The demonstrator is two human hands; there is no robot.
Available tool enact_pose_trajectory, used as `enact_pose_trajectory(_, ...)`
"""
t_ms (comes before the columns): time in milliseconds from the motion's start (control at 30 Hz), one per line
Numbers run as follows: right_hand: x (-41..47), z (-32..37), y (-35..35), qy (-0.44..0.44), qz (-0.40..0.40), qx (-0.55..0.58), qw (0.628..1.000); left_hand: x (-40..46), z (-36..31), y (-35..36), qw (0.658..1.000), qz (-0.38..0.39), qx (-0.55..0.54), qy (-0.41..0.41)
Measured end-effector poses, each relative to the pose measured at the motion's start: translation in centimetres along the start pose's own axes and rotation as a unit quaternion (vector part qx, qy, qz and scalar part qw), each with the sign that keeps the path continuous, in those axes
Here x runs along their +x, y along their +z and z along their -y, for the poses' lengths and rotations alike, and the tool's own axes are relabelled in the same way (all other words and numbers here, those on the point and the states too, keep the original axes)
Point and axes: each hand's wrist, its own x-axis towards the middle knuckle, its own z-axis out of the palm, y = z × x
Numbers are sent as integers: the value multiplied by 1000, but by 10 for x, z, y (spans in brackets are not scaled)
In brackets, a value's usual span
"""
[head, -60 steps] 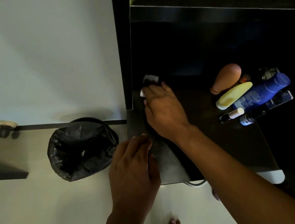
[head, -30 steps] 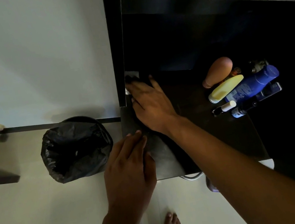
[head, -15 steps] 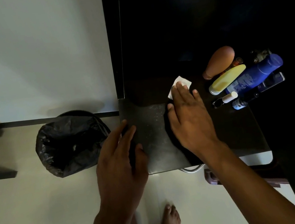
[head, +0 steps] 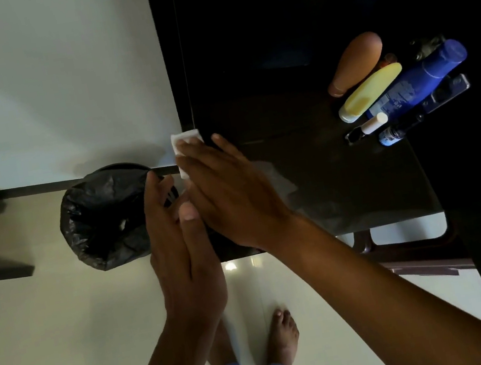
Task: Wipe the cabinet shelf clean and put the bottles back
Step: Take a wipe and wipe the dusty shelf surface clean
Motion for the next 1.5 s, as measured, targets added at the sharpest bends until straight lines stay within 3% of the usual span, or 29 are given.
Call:
enact_pose_trajectory(200,1,-8,3,-32,-29,-39,998,-1,1,-9,1000,1,6,-1)
enact_pose_trajectory(567,15,-21,-13,95,-36,21,995,0,7,-8,998,19,-55,-9)
enact_pose_trajectory(733,-38,11,-10,71,42,-39,996,-2,7,-11,997,11,-79,-12)
enact_pose_trajectory(967,-117,34,-27,44,93,2,995,-7,8,-10,997,19,-80,-9)
enact_pose_trajectory(1233,-32,-40,-22,213,20,-24,977,-21,11,-9,999,14,-49,-14)
enact_pose_trajectory(1367,-23,-24,-5,173,-26,-15,984,-21,9,-7,997,13,-78,-21)
enact_pose_trajectory(1500,-63,28,-7,74,89,4,993,-22,9,-13,994,19,-105,-10)
